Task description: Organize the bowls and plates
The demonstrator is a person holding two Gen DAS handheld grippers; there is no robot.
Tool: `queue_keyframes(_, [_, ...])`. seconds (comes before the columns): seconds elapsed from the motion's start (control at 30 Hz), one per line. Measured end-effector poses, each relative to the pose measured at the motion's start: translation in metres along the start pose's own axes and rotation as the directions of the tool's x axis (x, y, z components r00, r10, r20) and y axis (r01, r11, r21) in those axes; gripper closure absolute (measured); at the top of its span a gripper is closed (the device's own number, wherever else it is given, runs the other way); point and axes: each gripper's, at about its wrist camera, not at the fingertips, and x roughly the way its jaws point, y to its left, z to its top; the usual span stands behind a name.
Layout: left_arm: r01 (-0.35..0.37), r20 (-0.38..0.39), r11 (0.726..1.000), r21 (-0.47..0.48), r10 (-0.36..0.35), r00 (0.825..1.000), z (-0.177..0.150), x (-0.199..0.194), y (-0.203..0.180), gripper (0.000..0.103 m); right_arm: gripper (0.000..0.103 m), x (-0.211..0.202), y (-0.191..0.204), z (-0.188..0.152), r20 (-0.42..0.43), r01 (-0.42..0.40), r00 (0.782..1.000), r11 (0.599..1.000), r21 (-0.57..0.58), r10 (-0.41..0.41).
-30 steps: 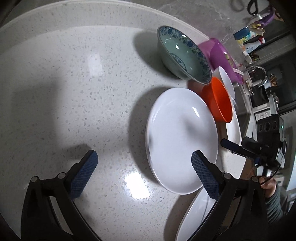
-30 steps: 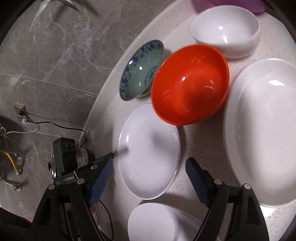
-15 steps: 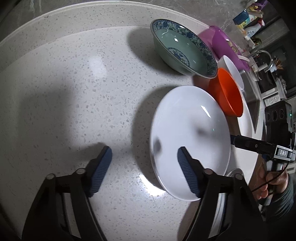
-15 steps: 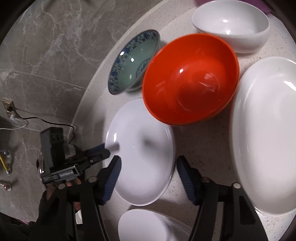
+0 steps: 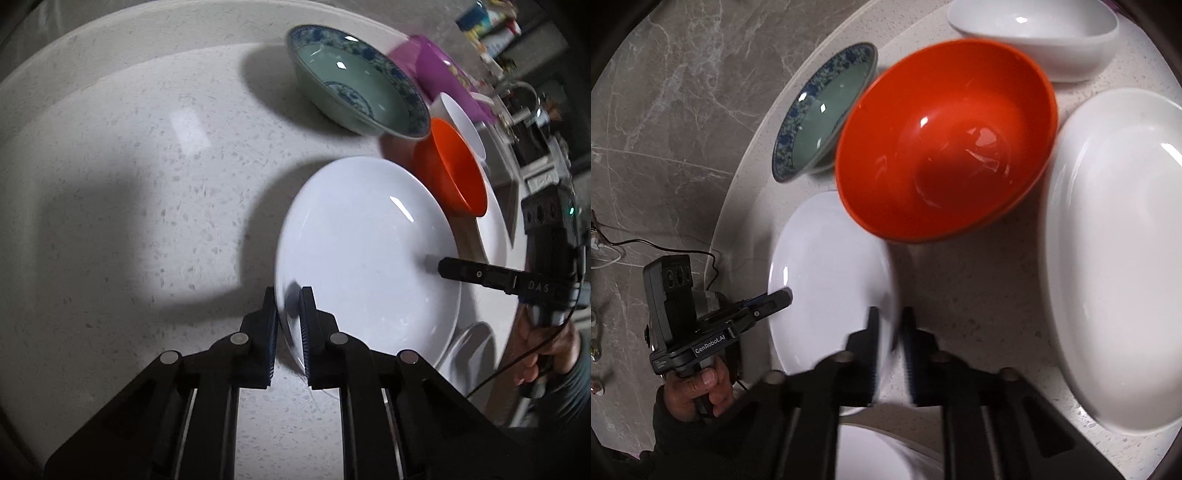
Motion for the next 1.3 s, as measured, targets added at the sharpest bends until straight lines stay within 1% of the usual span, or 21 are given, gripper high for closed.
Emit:
queue_keyframes(0.1, [0.015, 0.002, 1.0, -0.013, -0.015, 1.0, -0.001, 0.0, 0.002, 0.093, 0.092, 0.001, 0.003, -0.001, 0.01, 0.02, 1.0, 1.0, -0.01, -0.02])
queue_keyframes(0.5, [-0.007, 0.032, 1.0, -0.012, 0.007, 0.999, -0.001, -0.013, -0.005, 0.094, 0.093, -0.001, 0.008, -0.001, 0.037, 0.019, 0.999, 1.0, -0.022, -0.019])
queue_keyframes(0.6, [-0.007, 0.04, 1.0, -0.021, 0.008, 0.999, -0.003, -0.022, -0.009, 0.094, 0.093, -0.007, 0.013, -0.002, 0.042, 0.014, 0.999, 1.0, -0.028, -0.013])
queue_keyframes(0.73, [0.005, 0.054, 0.999, -0.033, -0.004, 0.999, -0.013, -0.04, -0.02, 0.094, 0.093, -0.026, 0.019, -0.008, 0.054, -0.005, 0.999, 0.999, -0.038, 0.007])
queue_keyframes(0.93, [0.029, 0.066, 0.999, -0.025, -0.027, 0.997, -0.045, -0.066, -0.058, 0.093, 0.093, -0.068, 0.027, -0.026, 0.08, -0.024, 0.996, 0.997, -0.067, 0.029])
queue_keyframes(1.03, [0.033, 0.072, 0.999, -0.041, -0.03, 0.997, -0.068, -0.072, -0.081, 0.093, 0.093, -0.089, 0.025, -0.045, 0.086, -0.027, 0.996, 0.996, -0.089, 0.034])
queue_keyframes(1.17, [0.034, 0.06, 0.997, -0.067, -0.03, 0.998, -0.101, -0.07, -0.107, 0.093, 0.092, -0.103, 0.01, -0.075, 0.064, -0.031, 0.997, 0.995, -0.094, 0.037])
queue_keyframes(1.3, [0.034, 0.03, 0.994, -0.106, -0.031, 0.999, -0.139, -0.06, -0.132, 0.093, 0.092, -0.109, -0.014, -0.1, 0.035, -0.036, 0.999, 0.996, -0.08, 0.038])
